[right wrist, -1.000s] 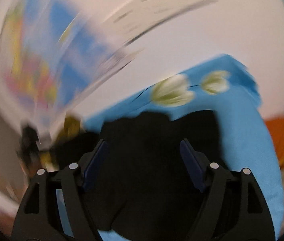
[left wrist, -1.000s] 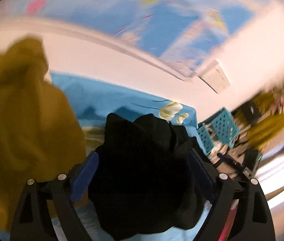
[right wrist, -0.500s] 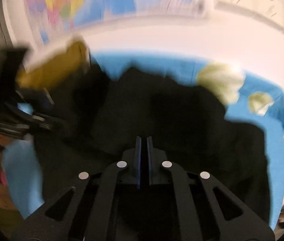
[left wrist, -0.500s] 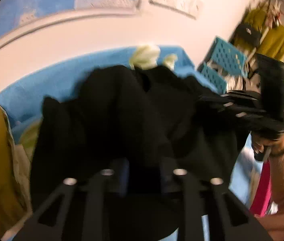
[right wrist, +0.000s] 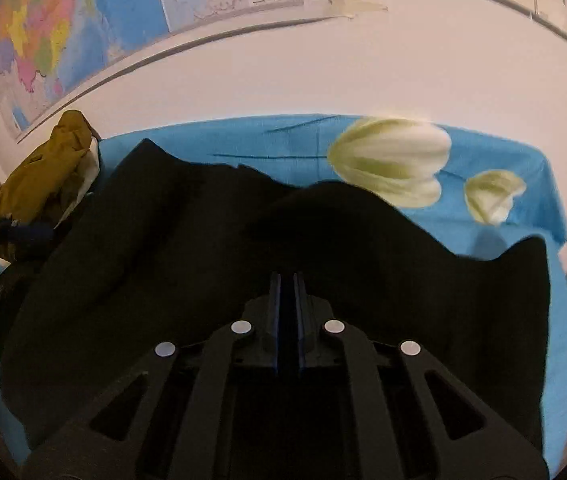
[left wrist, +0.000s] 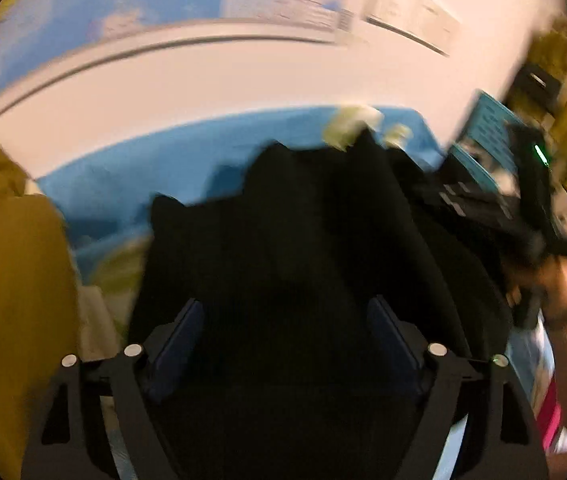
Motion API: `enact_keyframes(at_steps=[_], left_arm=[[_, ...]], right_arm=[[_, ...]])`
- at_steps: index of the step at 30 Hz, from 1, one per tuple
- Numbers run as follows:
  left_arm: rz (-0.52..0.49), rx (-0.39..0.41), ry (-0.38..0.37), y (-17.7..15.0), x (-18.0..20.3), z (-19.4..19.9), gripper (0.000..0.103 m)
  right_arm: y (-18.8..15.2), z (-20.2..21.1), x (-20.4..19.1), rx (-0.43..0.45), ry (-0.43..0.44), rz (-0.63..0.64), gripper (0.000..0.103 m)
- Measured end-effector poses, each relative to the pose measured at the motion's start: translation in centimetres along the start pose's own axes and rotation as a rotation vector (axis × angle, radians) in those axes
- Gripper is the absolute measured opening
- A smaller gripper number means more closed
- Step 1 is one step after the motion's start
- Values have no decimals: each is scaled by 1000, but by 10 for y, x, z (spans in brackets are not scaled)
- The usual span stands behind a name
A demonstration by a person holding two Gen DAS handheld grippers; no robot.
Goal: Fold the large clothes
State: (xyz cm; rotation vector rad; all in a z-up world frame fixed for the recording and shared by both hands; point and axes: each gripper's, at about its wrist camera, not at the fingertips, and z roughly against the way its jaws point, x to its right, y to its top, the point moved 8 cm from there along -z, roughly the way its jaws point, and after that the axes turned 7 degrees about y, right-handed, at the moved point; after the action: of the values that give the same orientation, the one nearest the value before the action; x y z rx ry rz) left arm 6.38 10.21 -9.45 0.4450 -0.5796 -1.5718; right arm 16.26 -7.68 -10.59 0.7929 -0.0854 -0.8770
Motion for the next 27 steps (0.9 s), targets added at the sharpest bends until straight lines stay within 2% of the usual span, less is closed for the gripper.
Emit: enact_keyframes(at_steps=[3, 5, 6, 7, 8, 9, 11, 13, 15, 18, 19, 21, 24, 25, 26, 27], left_arm=[[-56, 8, 83, -9, 0, 1, 82], [-59, -29, 86, -16, -1, -7, 80], [-53, -36, 85, -19, -2, -11, 76], [-54, -34, 81, -18, -6, -12, 69], [-62, -26, 67, -18, -4, -13, 53], [-67, -15, 51, -18, -2, -12, 46], [-56, 6, 73, -17, -3, -12, 21], [-20, 19, 82, -15, -8, -7, 11], [36, 25, 54, -15, -16, -1, 6], [88, 40, 35, -15, -19, 4, 4], [91, 48, 37, -16, -20, 7, 4], [94, 62, 35, -21, -22, 15, 4], [81, 69, 37, -29, -23, 22, 5], [81, 67, 33, -31, -24, 21, 7], [82, 66, 33, -33, -24, 21, 11], [83, 70, 34, -34, -25, 21, 12]], right_arm=[[-3, 10, -1, -4, 4, -7, 12], [-3, 26, -7, 18, -10, 6, 30], [2, 34, -12, 34, 4, 8, 34], [6, 45, -22, 61, 30, 19, 35], [10, 55, -35, 86, 50, 42, 35], [16, 63, -48, 102, 87, 67, 35], [23, 78, -90, 129, 179, 156, 34], [27, 79, -128, 124, 229, 252, 34], [26, 62, -158, 59, 290, 302, 38], [24, 14, -170, -63, 229, 335, 43], [23, 2, -169, -102, 215, 321, 53], [20, -27, -155, -165, 149, 262, 58], [12, -52, -147, -230, 156, 200, 59], [10, -55, -148, -230, 156, 211, 56], [9, -59, -147, -233, 151, 220, 37], [7, -64, -146, -242, 139, 220, 23]])
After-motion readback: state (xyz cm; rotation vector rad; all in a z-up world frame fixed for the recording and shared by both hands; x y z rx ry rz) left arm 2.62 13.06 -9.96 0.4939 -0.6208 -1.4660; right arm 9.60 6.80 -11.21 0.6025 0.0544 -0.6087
